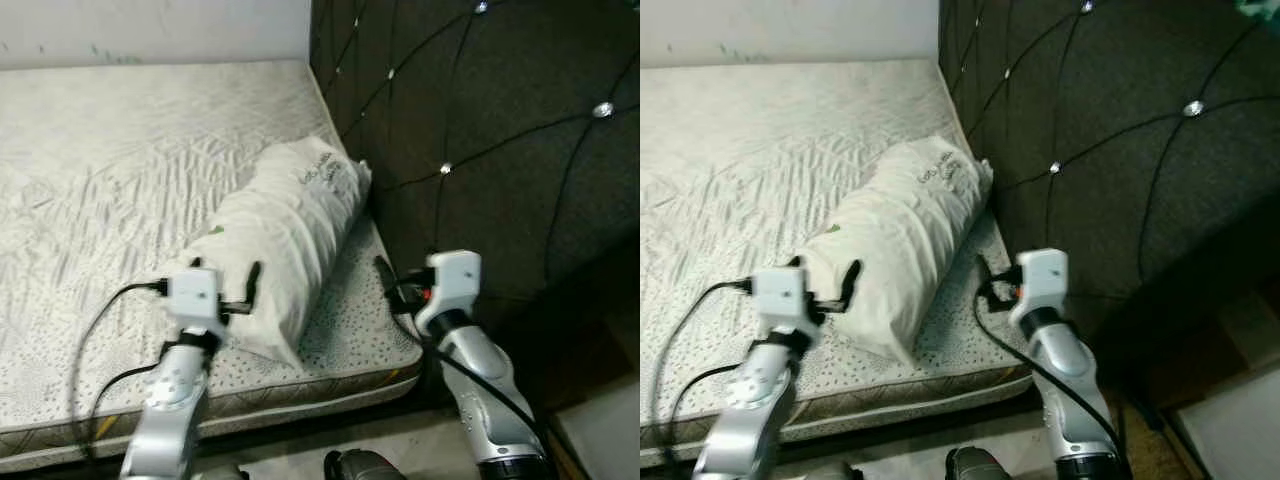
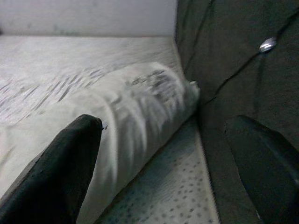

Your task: Clean up the room

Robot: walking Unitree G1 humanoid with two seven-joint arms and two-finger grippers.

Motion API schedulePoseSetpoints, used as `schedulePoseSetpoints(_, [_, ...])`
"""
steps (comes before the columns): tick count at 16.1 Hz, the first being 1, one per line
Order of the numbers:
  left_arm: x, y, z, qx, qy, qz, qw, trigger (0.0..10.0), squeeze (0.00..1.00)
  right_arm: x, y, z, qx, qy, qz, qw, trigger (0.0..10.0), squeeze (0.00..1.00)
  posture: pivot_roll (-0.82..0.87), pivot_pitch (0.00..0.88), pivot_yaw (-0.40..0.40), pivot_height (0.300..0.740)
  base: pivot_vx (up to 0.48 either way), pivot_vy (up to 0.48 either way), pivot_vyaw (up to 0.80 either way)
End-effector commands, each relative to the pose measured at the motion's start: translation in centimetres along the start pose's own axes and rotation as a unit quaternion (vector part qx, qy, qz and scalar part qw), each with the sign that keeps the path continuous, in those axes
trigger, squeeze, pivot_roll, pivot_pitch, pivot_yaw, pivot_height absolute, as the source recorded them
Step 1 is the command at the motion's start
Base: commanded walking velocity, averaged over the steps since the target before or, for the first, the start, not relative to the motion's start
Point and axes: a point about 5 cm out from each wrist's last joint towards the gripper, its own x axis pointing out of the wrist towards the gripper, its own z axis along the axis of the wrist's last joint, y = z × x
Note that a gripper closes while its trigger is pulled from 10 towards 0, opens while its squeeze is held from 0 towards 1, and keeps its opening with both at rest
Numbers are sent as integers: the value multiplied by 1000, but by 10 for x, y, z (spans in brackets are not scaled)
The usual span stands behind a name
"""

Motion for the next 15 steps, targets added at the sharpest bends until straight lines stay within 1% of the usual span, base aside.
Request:
schedulePoseSetpoints(1, [-7,18,0,12,-1,50,999,10000,0,-1,-5,11,-17,-19,-5,1000,10000,0,-38,45,-9,740,0,0,0])
schedulePoseSetpoints(2, [-10,25,-2,11,6,76,997,10000,0,-4,-12,14,-24,-21,-12,999,10000,0,-39,46,-7,740,0,0,0])
schedulePoseSetpoints(4, [-17,28,-4,-5,11,76,997,10000,0,-16,-32,10,-39,-6,-36,999,10000,0,-41,45,-4,740,0,0,0])
schedulePoseSetpoints(5, [-17,28,-4,-3,13,76,997,10000,0,-19,-35,5,-33,2,-43,999,10000,0,-37,44,-6,740,0,0,0])
schedulePoseSetpoints(6, [-16,27,-5,0,14,70,997,10000,0,-21,-32,0,-29,11,-37,999,10000,0,-38,41,-5,740,0,0,0])
schedulePoseSetpoints(7, [-14,26,-5,5,16,68,998,10000,0,-20,-25,-3,-26,15,-24,999,10000,0,-36,36,-5,740,0,0,0])
schedulePoseSetpoints(8, [-10,25,-5,7,14,65,998,10000,0,-17,-16,-2,-21,13,-11,1000,10000,0,-38,32,-3,740,0,0,0])
schedulePoseSetpoints(9, [-8,23,-3,5,9,59,998,10000,0,-15,-12,-1,-18,9,-9,1000,10000,0,-36,27,-3,740,0,0,0])
schedulePoseSetpoints(11, [-6,20,-1,2,7,55,998,10000,0,-13,-10,0,-13,8,-8,1000,10000,0,-36,25,-3,740,0,0,0])
schedulePoseSetpoints(12, [-5,18,-1,2,7,50,999,10000,0,-12,-8,-1,-10,9,2,1000,10000,0,-36,24,-4,740,0,0,0])
schedulePoseSetpoints(15, [-5,16,-4,2,12,47,999,10000,0,-14,-10,-2,-13,13,7,1000,10000,0,-46,19,-9,740,0,0,0])
